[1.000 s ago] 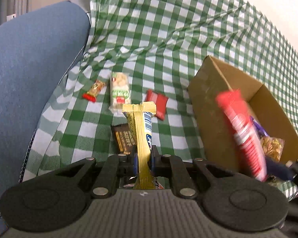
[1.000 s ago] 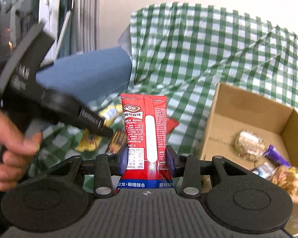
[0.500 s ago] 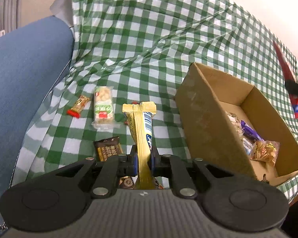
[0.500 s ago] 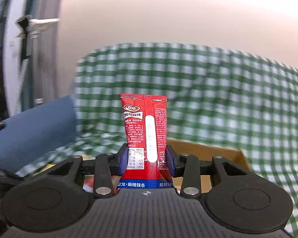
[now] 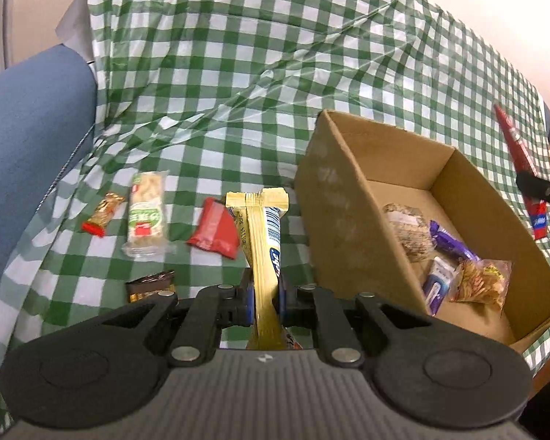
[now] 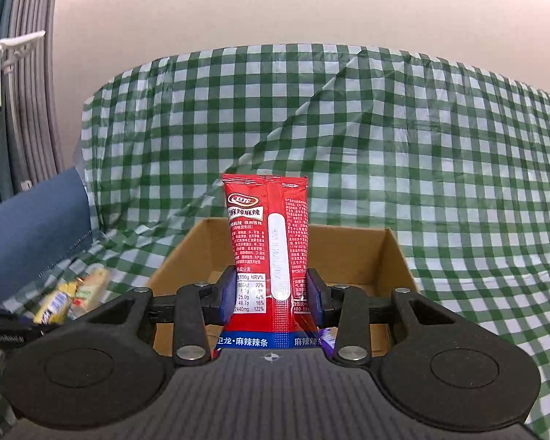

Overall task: Organize snacks
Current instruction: 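Hold the wafer bar and red strip pack above the box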

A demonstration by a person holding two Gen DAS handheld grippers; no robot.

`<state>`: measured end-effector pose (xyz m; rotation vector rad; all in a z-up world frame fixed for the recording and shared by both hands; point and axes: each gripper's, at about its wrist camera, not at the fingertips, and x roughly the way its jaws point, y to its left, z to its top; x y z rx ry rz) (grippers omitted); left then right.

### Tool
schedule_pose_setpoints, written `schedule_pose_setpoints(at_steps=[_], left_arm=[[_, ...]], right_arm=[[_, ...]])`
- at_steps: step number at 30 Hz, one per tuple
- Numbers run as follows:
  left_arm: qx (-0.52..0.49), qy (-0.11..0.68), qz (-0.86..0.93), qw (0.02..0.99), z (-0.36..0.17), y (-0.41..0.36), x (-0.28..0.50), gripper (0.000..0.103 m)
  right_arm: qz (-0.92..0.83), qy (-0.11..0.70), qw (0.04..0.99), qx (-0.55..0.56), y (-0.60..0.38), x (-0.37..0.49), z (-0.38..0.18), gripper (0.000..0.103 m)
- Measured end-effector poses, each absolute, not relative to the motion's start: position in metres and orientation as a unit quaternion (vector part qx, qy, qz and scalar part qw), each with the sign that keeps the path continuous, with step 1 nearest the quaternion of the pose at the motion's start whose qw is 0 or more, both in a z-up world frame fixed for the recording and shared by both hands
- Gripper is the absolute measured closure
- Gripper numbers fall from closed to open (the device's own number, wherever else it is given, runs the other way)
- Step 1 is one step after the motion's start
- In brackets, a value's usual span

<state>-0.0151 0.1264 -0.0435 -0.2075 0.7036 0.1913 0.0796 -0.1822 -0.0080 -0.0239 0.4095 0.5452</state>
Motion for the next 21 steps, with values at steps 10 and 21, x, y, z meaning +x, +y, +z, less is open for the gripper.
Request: schedule_pose_setpoints(at_steps=[10, 21], left_arm=[[-0.088, 0.296, 0.054, 0.95, -0.023, 0.096, -0.007, 0.091], [-0.062, 0.243, -0.018, 0.968, 0.021, 0.05, 0.034, 0.091]], right_arm=[[0.257, 0.2, 0.945, -0.032, -0.187, 0.088, -0.011, 0.062], [0.238, 0.201, 0.95, -0.033, -0.185, 0.093, -0.015, 0.062]])
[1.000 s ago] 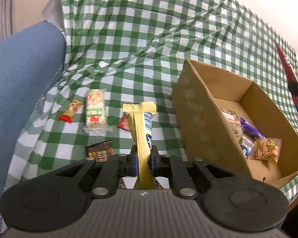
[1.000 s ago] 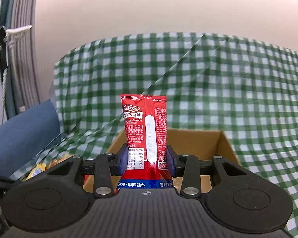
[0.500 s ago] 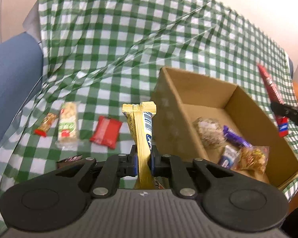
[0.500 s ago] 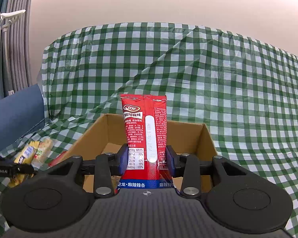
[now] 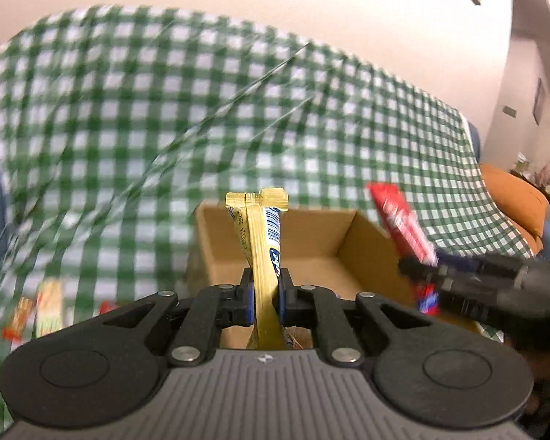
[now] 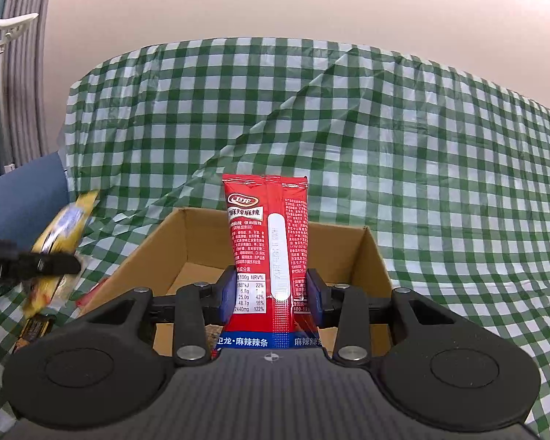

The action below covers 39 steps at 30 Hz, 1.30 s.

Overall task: Organize snacks
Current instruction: 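Hold the wafer bar and red strip pack above the box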

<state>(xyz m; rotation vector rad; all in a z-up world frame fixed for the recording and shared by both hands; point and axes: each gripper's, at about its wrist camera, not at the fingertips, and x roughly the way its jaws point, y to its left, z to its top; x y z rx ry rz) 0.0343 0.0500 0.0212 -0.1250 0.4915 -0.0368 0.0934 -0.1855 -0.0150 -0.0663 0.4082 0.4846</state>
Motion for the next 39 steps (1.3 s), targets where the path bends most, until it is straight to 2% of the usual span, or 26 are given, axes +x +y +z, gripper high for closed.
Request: schedule_pose_setpoints(at_steps=[6, 10, 23, 39], left_arm=[[-0.037, 0.207, -0.048, 0.976, 0.026, 0.028, 0.059, 0.091], [-0.031, 0.23, -0.04, 0.972, 0.008, 0.02, 0.069, 0.091], [-0.078, 0.25, -0.052, 0.964, 0.002, 0.027, 0.103, 0.091], [-0.1, 0.246, -0.048, 0.963, 0.007, 0.034, 0.094, 0.091]], right_arm=[[0.204, 0.217, 0.954, -0.027, -0.187, 0.1, -0.021, 0.062], [0.192, 0.225, 0.955, -0.032, -0.187, 0.104, -0.025, 0.062], [0.154, 0.231, 0.96, -0.043, -0.169, 0.111, -0.031, 0.062], [0.144, 0.243, 0.959, -0.037, -0.16, 0.111, -0.03, 0.062]])
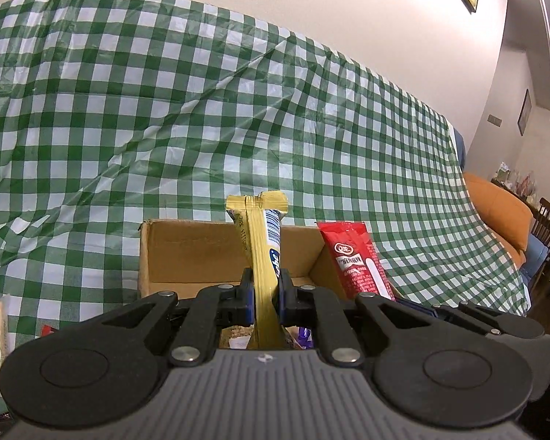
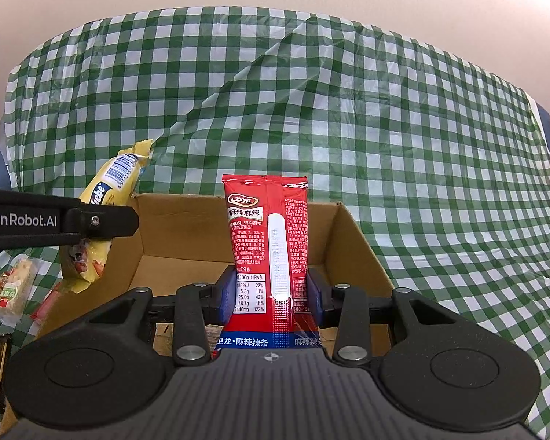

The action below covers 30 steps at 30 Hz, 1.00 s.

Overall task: Organize snacks
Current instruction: 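Hold the wafer bar and red strip pack above the box, then open both grippers to drop the wafer bar and red strip pack into the box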

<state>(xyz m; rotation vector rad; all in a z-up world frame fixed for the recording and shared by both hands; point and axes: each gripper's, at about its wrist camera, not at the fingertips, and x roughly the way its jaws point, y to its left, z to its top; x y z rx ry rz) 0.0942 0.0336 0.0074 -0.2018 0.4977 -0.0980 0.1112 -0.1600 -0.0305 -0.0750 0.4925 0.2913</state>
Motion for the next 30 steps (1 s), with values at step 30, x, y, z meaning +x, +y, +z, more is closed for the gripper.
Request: schedule_pose_setpoints(at_steps=[30], left_arm=[[-0.104, 0.235, -0.049, 0.965, 0.0143, 0.037, 0.0906, 0.091]], right_arm=[[0.155, 0.235, 0.959, -0.042, -0.1591, 0.1147, -0.0289, 0.062]])
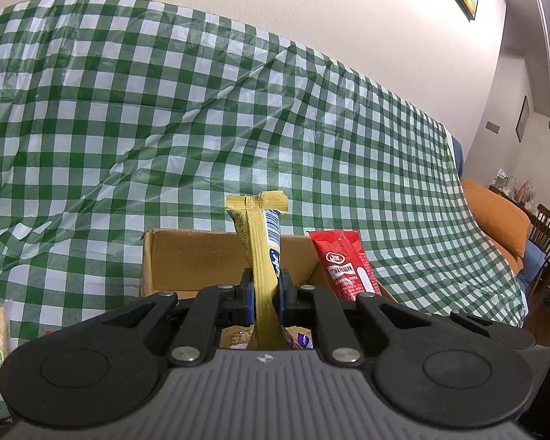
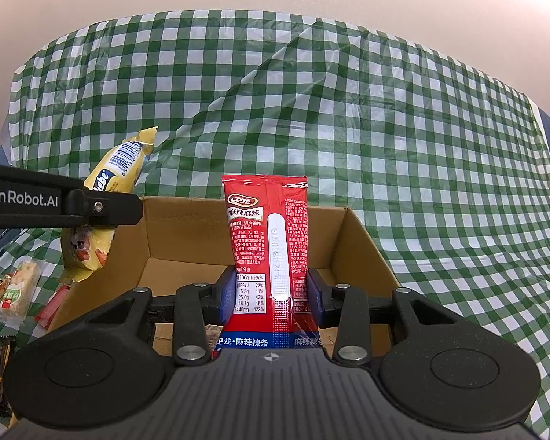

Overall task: Organize snacks
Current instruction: 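Open both grippers to drop the wafer bar and red strip pack into the box, then move both empty grippers back to the remaining snacks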

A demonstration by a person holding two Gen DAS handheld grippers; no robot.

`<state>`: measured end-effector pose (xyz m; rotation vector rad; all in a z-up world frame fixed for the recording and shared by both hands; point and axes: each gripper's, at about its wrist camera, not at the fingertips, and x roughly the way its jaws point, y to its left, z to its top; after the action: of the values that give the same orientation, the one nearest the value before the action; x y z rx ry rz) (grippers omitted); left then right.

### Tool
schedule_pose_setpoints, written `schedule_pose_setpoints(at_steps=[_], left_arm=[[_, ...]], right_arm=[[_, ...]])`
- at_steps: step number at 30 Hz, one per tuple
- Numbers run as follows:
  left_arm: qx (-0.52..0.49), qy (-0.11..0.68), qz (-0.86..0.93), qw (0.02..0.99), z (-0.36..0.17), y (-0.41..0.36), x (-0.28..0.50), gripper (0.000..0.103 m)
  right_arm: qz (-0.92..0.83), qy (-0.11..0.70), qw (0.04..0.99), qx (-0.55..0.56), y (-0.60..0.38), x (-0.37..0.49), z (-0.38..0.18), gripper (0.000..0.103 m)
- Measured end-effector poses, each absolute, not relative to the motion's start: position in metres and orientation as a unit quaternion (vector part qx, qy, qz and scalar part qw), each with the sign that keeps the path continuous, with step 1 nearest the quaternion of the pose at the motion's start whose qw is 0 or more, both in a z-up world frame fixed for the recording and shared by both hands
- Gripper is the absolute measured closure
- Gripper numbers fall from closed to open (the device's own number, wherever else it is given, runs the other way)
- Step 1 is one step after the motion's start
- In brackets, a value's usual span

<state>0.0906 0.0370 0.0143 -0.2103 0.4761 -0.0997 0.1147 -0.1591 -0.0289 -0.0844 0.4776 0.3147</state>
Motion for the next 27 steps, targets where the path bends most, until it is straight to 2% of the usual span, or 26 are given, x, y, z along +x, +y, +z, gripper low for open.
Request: schedule_pose_setpoints(at_steps=[7, 8, 9, 10, 11, 13, 15, 17, 19, 25, 27], left_arm=[[-0.108, 0.231, -0.055, 0.965, 0.016, 0.038, 0.09, 0.09], [-0.111, 0.229, -0.058, 0.965, 0.017, 0.037, 0.089, 0.087], [-0.114, 0.23, -0.064, 0.964, 0.017, 0.037, 0.09, 0.083], [-0.117, 0.228, -0.068, 0.964, 0.018, 0.037, 0.089, 0.064], [-0.118, 0.223, -0.068, 0.965, 0.019, 0.037, 0.088, 0.053], [-0.115, 0.214, -0.068, 0.968, 0.021, 0.036, 0.085, 0.05], [-0.12, 0.205, -0.071, 0.969, 0.023, 0.038, 0.083, 0.043], [-0.122, 0.198, -0.07, 0.97, 0.025, 0.039, 0.082, 0.029], [-0.118, 0.19, -0.068, 0.972, 0.027, 0.039, 0.079, 0.021], [-0.068, 0.153, -0.037, 0.985, 0.031, 0.036, 0.066, 0.019], [-0.056, 0.147, -0.031, 0.987, 0.03, 0.035, 0.058, 0.019]], right_arm=[[0.157, 0.235, 0.958, -0.043, -0.158, 0.115, -0.029, 0.062], [0.158, 0.236, 0.958, -0.043, -0.158, 0.116, -0.029, 0.061], [0.158, 0.237, 0.957, -0.043, -0.157, 0.116, -0.03, 0.06], [0.156, 0.237, 0.958, -0.046, -0.157, 0.116, -0.03, 0.057], [0.151, 0.235, 0.959, -0.049, -0.157, 0.116, -0.03, 0.047], [0.14, 0.229, 0.962, -0.05, -0.158, 0.116, -0.029, 0.037], [0.137, 0.229, 0.963, -0.046, -0.159, 0.117, -0.028, 0.036], [0.131, 0.229, 0.963, -0.046, -0.159, 0.118, -0.029, 0.036], [0.126, 0.227, 0.965, -0.043, -0.158, 0.118, -0.029, 0.036], [0.112, 0.205, 0.971, -0.045, -0.153, 0.111, -0.028, 0.035], [0.095, 0.195, 0.975, -0.053, -0.15, 0.106, -0.029, 0.028]])
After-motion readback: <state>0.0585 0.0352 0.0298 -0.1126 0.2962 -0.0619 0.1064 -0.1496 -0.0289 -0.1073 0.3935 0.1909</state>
